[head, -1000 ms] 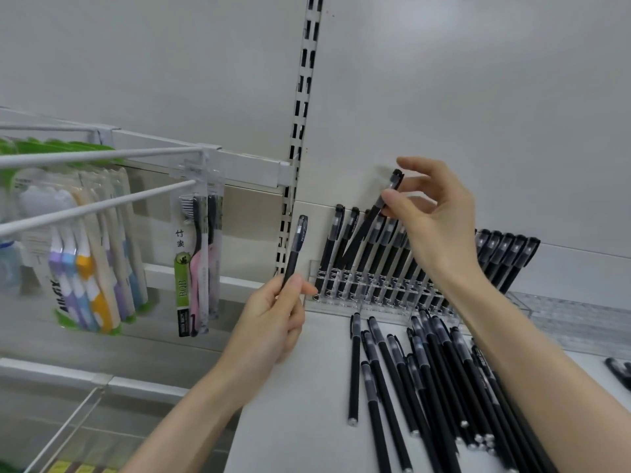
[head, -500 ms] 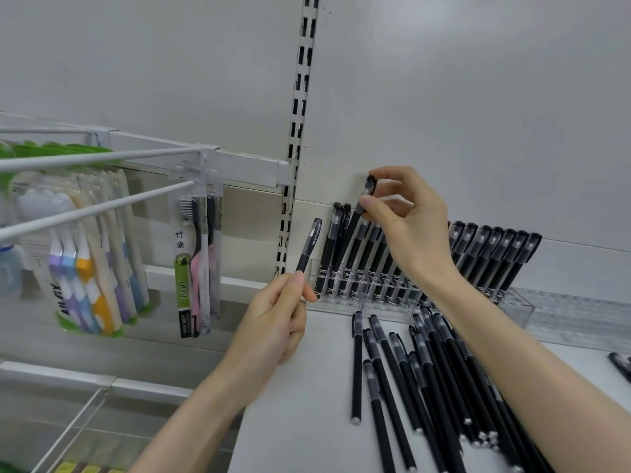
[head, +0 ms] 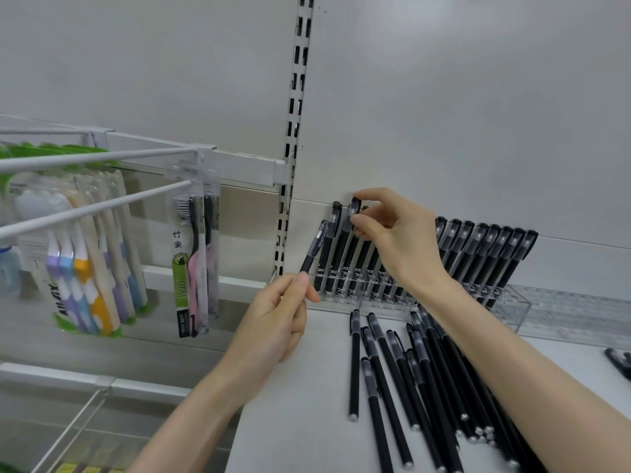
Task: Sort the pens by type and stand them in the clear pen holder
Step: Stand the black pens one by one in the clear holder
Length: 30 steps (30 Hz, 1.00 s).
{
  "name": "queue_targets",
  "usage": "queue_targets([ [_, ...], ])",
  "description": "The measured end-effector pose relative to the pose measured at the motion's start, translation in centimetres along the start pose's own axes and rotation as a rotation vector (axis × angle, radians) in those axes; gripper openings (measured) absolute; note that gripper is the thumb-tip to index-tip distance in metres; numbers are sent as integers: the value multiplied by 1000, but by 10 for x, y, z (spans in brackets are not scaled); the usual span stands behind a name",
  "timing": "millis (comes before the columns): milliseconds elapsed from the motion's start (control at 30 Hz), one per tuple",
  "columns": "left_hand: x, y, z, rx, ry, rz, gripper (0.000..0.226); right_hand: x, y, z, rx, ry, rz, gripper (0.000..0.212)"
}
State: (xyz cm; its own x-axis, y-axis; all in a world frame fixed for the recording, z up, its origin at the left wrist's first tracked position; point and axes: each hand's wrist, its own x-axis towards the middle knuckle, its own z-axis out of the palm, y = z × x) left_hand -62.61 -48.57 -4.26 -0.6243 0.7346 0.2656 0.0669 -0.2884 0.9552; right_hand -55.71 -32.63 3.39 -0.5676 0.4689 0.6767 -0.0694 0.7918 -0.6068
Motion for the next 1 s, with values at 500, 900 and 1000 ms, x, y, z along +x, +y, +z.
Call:
queue_targets([
  [500, -1, 0, 1, 59, -62, 19, 30, -16, -15, -9, 49, -89, 87, 18],
  [900, 0, -3, 7, 230, -84, 154, 22, -32, -27, -8, 506, -270, 280, 38],
  [1000, 0, -5, 5, 407, -27, 202, 17, -26, -31, -17, 451, -164, 240, 34],
])
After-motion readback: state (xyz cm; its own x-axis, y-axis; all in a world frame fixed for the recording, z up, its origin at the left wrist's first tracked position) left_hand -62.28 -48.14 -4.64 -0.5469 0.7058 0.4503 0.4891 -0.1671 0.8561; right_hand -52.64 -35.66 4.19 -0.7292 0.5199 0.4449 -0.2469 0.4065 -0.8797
